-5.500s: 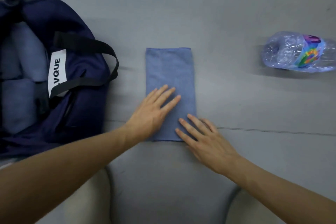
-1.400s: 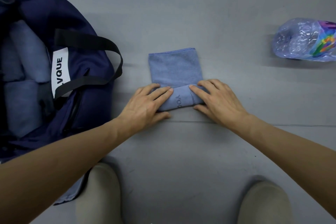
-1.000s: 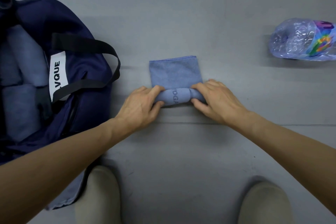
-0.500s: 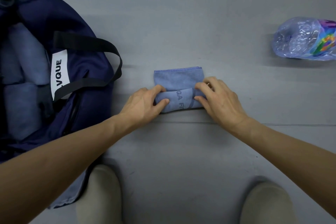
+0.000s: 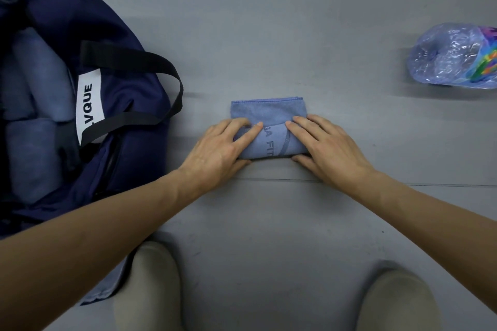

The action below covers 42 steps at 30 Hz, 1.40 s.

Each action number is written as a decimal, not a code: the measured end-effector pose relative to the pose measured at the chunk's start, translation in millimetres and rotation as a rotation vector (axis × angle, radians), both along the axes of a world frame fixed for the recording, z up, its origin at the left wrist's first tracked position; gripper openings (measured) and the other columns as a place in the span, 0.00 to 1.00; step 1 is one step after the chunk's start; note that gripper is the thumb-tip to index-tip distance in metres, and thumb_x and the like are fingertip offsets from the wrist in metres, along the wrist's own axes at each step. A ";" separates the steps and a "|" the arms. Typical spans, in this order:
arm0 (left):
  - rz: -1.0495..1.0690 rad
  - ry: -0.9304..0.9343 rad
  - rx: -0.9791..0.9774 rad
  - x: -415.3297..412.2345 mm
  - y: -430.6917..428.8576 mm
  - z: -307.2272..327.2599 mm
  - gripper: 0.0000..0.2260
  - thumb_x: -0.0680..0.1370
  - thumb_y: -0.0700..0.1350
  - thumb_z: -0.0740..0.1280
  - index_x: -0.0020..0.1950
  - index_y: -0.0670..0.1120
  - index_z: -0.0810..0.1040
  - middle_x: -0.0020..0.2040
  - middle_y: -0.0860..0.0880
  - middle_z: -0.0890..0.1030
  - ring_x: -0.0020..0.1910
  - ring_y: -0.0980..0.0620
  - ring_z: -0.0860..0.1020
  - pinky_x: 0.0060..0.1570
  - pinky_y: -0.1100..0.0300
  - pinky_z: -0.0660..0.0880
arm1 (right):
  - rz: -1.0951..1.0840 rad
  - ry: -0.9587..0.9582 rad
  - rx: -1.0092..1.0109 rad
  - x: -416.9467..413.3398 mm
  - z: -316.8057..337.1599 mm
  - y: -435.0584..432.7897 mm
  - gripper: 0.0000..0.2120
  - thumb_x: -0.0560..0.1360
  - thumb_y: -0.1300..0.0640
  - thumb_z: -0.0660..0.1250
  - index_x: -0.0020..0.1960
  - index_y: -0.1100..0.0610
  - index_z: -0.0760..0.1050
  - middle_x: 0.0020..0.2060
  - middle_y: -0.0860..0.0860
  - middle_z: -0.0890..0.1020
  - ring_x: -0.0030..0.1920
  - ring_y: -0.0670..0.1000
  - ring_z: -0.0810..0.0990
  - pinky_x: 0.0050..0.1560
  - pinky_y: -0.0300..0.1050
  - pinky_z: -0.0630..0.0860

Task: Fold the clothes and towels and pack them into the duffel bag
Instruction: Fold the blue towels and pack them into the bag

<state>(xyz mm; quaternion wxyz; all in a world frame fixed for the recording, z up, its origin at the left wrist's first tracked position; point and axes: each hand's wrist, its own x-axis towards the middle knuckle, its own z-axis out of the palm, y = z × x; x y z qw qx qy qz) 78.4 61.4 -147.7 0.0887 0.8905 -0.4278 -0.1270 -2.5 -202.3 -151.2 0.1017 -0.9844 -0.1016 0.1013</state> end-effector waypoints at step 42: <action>1.161 0.793 -1.096 16.8 65.6 168.9 0.22 0.79 0.49 0.71 0.70 0.59 0.68 0.52 0.45 0.85 0.50 0.48 0.85 0.55 0.44 0.82 | -0.044 0.565 1.223 100.0 174.5 150.1 0.36 0.72 0.53 0.70 0.70 0.24 0.62 0.66 0.30 0.74 0.61 0.42 0.81 0.55 0.38 0.79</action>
